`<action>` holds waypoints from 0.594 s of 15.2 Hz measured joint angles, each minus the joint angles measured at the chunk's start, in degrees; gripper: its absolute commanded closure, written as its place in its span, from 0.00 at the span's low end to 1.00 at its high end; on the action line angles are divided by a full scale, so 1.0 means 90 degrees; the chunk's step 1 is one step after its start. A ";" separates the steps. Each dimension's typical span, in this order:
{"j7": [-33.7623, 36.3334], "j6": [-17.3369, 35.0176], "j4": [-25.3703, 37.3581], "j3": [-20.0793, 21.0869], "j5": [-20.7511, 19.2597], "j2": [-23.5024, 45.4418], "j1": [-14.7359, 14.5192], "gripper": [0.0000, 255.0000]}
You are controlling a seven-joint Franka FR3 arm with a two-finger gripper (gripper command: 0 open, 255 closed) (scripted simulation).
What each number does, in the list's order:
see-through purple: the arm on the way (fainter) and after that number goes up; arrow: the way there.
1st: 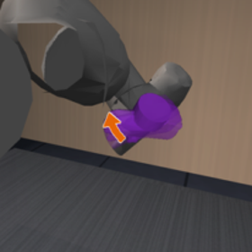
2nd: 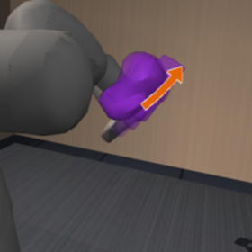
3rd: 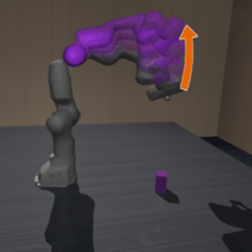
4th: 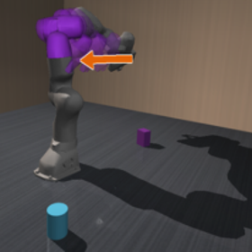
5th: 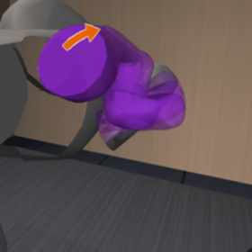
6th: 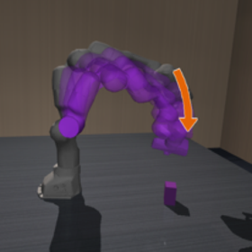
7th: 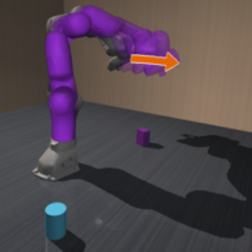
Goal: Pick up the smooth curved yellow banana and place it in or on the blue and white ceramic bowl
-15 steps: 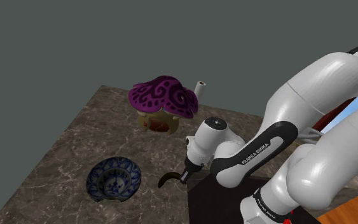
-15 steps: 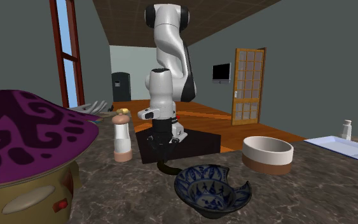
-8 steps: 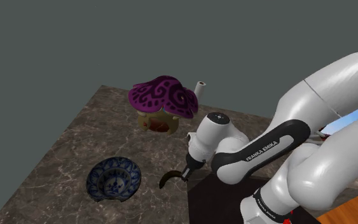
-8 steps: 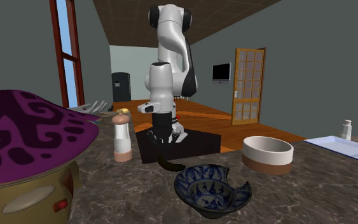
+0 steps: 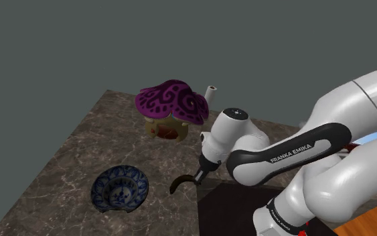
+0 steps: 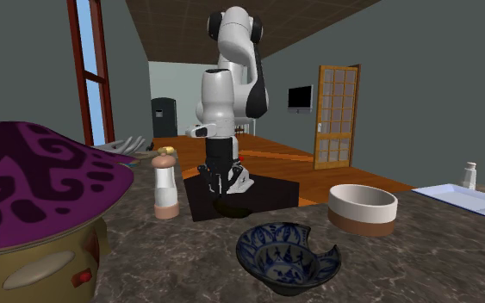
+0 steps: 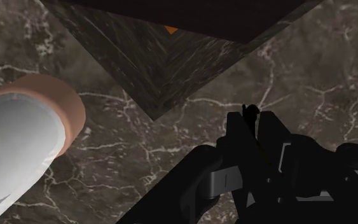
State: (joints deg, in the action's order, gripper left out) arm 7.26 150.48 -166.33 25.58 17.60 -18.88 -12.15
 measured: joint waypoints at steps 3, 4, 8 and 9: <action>-0.0036 -0.0453 0.0058 -0.0088 0.0034 -0.0397 -0.0058 1.00; -0.0028 -0.0561 0.0091 -0.0100 0.0031 -0.0473 -0.0066 1.00; -0.0049 -0.1124 0.0210 -0.0210 0.0015 -0.0919 -0.0101 1.00; -0.0048 -0.1244 0.0246 -0.0231 0.0007 -0.1005 -0.0105 1.00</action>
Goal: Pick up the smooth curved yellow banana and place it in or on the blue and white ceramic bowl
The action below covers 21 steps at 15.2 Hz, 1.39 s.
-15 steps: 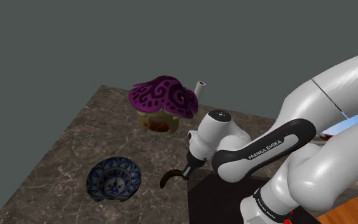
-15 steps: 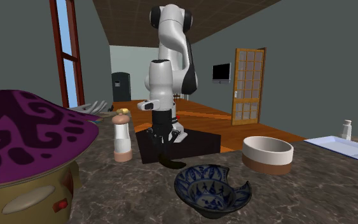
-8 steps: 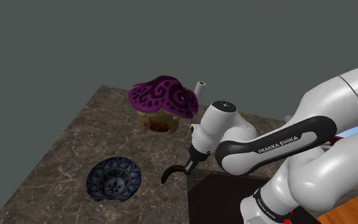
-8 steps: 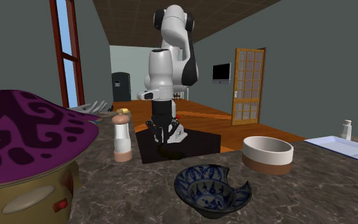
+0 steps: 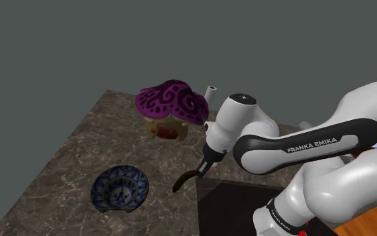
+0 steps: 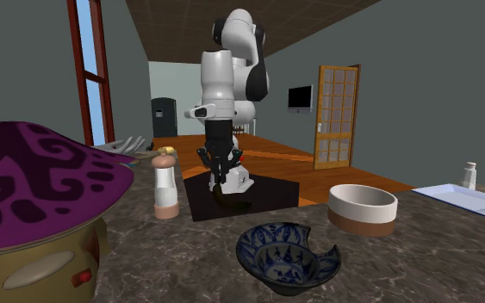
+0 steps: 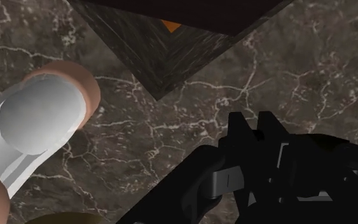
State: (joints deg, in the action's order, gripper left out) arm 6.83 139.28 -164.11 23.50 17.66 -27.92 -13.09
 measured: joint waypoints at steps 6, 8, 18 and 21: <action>0.0004 -0.0737 0.0239 -0.0139 -0.0069 -0.0501 -0.0015 1.00; 0.0061 -0.0820 0.0384 -0.0109 -0.0099 -0.0447 0.0003 1.00; 0.1605 -0.0593 0.2576 0.0987 -0.1023 0.1906 0.0428 1.00; 0.2190 -0.0627 0.3286 0.1229 -0.1571 0.2663 0.0494 1.00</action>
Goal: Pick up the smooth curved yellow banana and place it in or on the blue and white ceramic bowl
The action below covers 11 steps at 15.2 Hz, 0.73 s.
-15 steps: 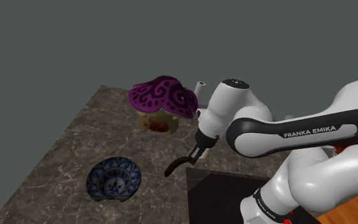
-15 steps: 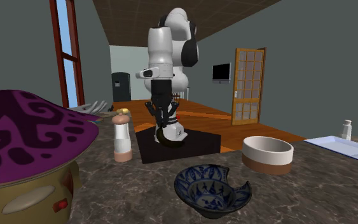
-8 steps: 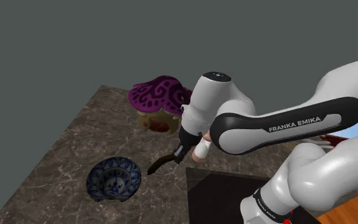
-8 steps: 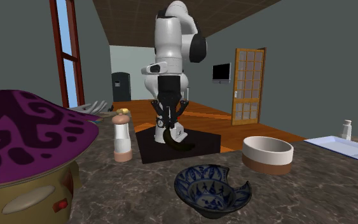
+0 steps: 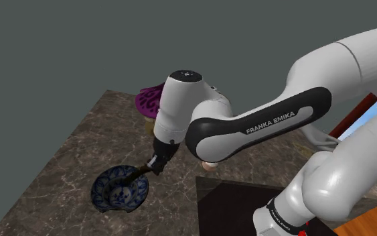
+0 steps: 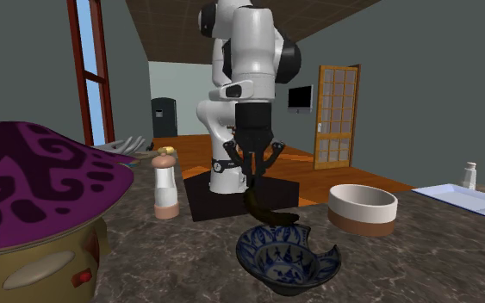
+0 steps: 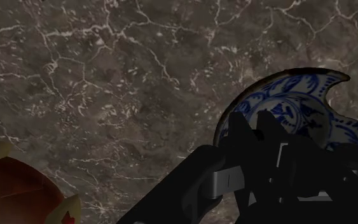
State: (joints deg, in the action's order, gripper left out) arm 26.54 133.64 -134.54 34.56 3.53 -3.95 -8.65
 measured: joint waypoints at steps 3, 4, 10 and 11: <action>0.0593 -0.0223 0.0848 0.0135 -0.0602 0.0759 -0.0064 1.00; 0.0780 -0.0263 0.1093 0.0152 -0.0804 0.1015 -0.0118 1.00; 0.1166 0.0033 0.1254 0.0082 -0.1290 0.1597 -0.0259 1.00; 0.1202 0.0096 0.1250 0.0061 -0.1354 0.1672 -0.0274 1.00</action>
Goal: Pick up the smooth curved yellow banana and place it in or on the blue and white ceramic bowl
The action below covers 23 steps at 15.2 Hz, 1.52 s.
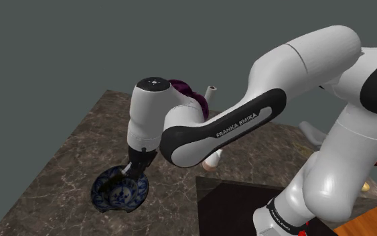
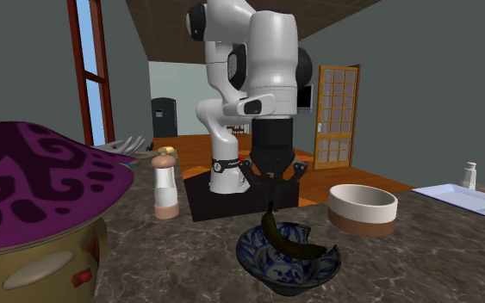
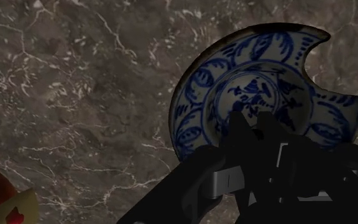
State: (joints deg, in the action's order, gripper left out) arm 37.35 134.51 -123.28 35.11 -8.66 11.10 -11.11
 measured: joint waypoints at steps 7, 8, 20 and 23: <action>0.0286 0.0536 -0.0179 -0.0163 -0.0420 0.0444 -0.0124 1.00; 0.0310 0.0569 -0.0180 -0.0179 -0.0456 0.0483 -0.0138 1.00; 0.0332 0.0608 -0.0179 -0.0200 -0.0497 0.0528 -0.0151 0.00; 0.0219 0.0408 -0.0124 -0.0119 -0.0329 0.0347 -0.0090 0.00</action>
State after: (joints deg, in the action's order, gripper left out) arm 39.33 138.18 -124.40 34.04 -11.62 14.23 -11.92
